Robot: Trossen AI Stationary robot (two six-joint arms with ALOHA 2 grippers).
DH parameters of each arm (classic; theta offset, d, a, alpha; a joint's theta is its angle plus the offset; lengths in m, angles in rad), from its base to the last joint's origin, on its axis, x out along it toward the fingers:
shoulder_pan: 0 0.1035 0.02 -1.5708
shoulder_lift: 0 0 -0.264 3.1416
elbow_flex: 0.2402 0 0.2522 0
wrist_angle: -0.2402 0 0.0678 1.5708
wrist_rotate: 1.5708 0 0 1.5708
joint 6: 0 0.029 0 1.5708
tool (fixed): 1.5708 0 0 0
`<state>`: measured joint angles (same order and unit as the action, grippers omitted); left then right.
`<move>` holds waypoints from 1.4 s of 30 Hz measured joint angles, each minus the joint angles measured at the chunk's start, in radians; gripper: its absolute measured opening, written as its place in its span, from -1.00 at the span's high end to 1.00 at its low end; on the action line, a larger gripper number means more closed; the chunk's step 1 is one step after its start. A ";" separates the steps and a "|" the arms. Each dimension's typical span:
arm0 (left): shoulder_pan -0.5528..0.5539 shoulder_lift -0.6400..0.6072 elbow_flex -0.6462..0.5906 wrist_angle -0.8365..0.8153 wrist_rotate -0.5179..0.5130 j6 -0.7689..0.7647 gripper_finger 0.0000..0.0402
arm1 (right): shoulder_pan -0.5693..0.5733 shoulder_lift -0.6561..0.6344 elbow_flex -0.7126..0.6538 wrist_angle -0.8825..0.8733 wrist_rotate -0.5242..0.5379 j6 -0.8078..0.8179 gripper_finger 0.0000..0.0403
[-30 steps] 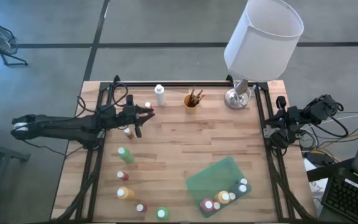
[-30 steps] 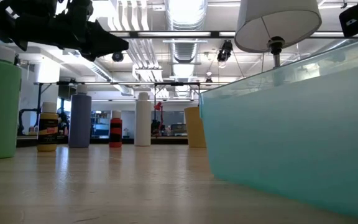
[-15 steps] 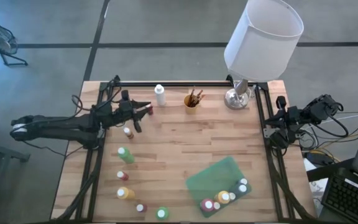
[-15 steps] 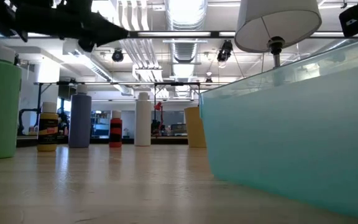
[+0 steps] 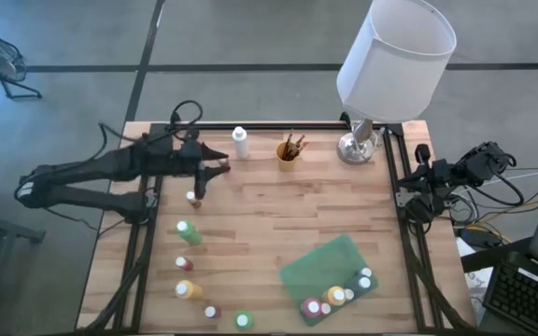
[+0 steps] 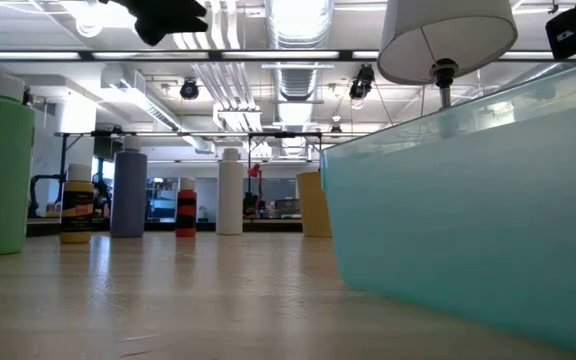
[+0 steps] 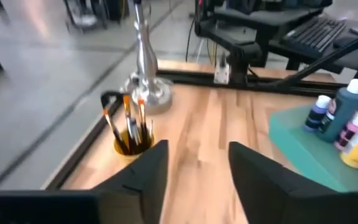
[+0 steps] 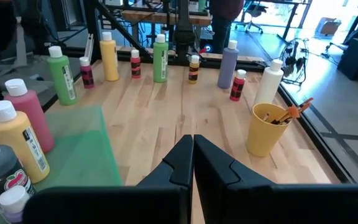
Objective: Pick & Place Paint Supplies
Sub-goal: Put the big green paint bottle into the green bin
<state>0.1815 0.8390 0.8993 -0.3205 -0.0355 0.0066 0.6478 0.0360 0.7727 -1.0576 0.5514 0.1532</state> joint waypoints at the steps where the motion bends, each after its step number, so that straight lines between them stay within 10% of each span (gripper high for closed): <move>1: -0.004 0.014 0.029 -0.037 0.007 -0.016 0.07 | 0.000 0.000 0.000 0.000 0.000 0.000 0.96; 7: -0.108 0.093 0.111 -0.082 0.088 -0.054 -0.03 | 0.000 0.000 0.000 0.000 0.000 0.000 0.96; 21: -0.558 0.322 0.286 -0.239 -0.228 -0.148 0.02 | 0.000 0.000 0.000 0.000 0.000 0.000 0.96; 35: -0.729 0.486 0.372 -0.366 -0.198 -0.287 -0.03 | 0.000 0.000 0.000 0.000 0.000 0.000 0.96; 42: -0.730 0.533 0.372 -0.369 -0.025 -0.342 -0.30 | 0.000 0.000 0.000 0.000 0.000 0.000 0.96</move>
<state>-0.5487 1.3723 1.2713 -0.6891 -0.0605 -0.3353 0.6476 0.0360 0.7727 -1.0576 0.5514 0.1532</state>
